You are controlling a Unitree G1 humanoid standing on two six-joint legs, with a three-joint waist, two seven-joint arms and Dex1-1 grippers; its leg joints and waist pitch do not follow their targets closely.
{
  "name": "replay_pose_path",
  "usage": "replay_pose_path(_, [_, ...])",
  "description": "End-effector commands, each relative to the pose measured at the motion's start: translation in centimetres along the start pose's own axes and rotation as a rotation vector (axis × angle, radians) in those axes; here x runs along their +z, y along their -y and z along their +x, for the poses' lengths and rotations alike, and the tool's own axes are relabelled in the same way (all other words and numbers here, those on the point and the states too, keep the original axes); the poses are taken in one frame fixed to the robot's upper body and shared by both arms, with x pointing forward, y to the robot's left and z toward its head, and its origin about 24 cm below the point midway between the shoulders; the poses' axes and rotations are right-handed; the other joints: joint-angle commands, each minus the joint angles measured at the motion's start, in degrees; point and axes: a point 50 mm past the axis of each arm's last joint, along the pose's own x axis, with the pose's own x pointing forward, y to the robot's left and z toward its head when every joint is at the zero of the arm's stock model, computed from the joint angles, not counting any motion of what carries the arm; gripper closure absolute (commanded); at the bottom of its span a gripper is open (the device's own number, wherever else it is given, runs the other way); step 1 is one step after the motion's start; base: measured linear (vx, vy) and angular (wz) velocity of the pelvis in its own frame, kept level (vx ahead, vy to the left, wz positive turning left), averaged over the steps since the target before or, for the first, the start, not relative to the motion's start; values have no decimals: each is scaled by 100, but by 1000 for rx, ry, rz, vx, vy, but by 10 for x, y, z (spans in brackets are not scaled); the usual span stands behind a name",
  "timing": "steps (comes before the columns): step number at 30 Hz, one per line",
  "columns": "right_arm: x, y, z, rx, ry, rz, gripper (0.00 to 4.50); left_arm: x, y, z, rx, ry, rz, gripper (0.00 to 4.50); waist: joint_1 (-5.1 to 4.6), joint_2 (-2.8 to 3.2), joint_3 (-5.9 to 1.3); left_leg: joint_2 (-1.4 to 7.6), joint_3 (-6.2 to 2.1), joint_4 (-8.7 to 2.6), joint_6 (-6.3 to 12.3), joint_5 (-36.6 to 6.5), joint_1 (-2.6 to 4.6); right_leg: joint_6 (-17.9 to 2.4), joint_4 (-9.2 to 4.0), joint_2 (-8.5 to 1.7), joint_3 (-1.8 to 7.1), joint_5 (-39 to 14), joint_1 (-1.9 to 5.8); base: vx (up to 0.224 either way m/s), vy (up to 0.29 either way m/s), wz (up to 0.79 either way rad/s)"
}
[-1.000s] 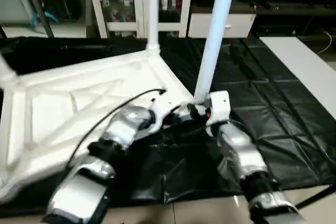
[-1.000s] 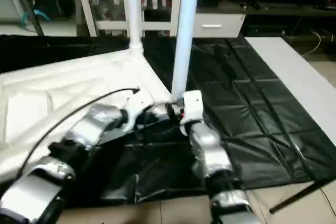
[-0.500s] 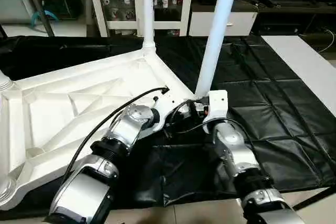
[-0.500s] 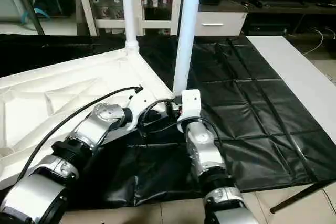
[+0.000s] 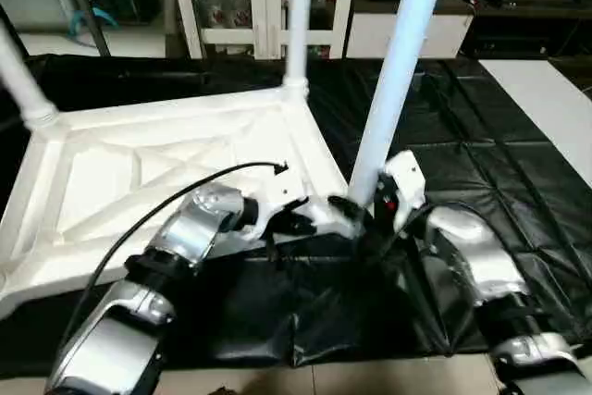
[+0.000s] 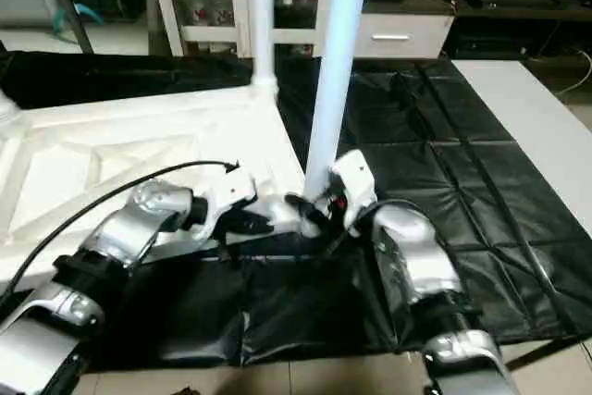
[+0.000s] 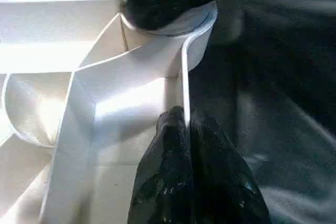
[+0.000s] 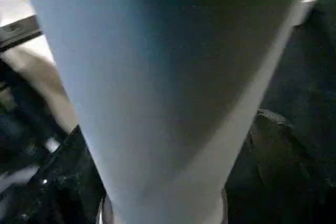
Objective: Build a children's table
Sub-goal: Rotate leg to tighten
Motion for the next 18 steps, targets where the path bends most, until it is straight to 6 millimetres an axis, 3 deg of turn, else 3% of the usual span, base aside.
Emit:
replay_pose_path(1, [0,0,-16,113,-38,-7,55,-20,21,7,-187,-85,-36,450,9,28,-297,219,-18,-339,364,-1207,45,-1398,-388,-412,310,-683,316,0,0,0])
replay_pose_path(5, [-2,-5,-20,194,-61,-4,55,-21,23,5,-219,-85,-42,450,32,21,-293,217,-27,-352,266,-1361,53,-1320,-420,-434,314,-1050,306,0,0,0])
replay_pose_path(8, [-3,-9,-23,255,-74,10,55,-22,25,4,-236,-94,-45,450,59,25,-306,225,-25,-342,268,-1266,61,-1344,-406,-427,315,-917,303,0,0,0])
replay_pose_path(13, [-6,-10,-25,280,-93,17,100,-22,26,3,-239,-99,-44,450,119,12,-330,213,-24,-317,295,-1021,48,-1400,-364,-428,304,-615,314,0,0,0])
replay_pose_path(18, [-10,-12,-27,302,-118,12,147,-22,26,2,-236,-106,-43,450,129,10,-331,212,-30,-318,288,-1038,40,-1360,-369,-435,299,-695,324,0,0,0])
